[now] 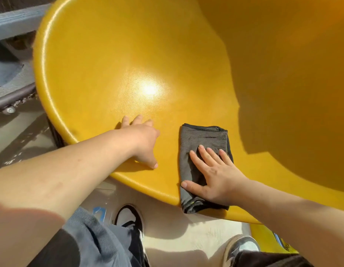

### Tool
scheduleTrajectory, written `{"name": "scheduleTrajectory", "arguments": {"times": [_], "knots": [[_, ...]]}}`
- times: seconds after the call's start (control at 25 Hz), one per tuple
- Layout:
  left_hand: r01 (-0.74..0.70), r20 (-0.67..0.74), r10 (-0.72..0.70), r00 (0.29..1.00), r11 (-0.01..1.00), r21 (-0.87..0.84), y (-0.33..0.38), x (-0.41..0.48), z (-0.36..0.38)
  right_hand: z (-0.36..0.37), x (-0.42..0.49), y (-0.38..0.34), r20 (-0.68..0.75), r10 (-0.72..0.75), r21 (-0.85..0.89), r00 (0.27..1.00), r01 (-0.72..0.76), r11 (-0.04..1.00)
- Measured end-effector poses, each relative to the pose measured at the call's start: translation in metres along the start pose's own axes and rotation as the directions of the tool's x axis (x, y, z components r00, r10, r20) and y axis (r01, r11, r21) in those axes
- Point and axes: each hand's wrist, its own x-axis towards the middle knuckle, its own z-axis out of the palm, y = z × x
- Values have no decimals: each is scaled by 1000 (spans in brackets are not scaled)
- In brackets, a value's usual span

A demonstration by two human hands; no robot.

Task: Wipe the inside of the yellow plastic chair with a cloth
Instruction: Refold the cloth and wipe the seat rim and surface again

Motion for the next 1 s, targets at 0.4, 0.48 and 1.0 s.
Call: {"name": "scheduleTrajectory", "arguments": {"times": [0.4,0.48,1.0], "knots": [[160,118,-173,978,980,115,-59,-22,11,1,68,-64,-72,-100,136,992,110,985],[153,107,-155,982,988,22,-74,-22,-5,-7,95,-87,-131,-139,155,982,159,975],[20,-12,-21,1000,998,-64,-34,-17,-20,-31,16,-7,-148,281,121,948,-265,957]]}}
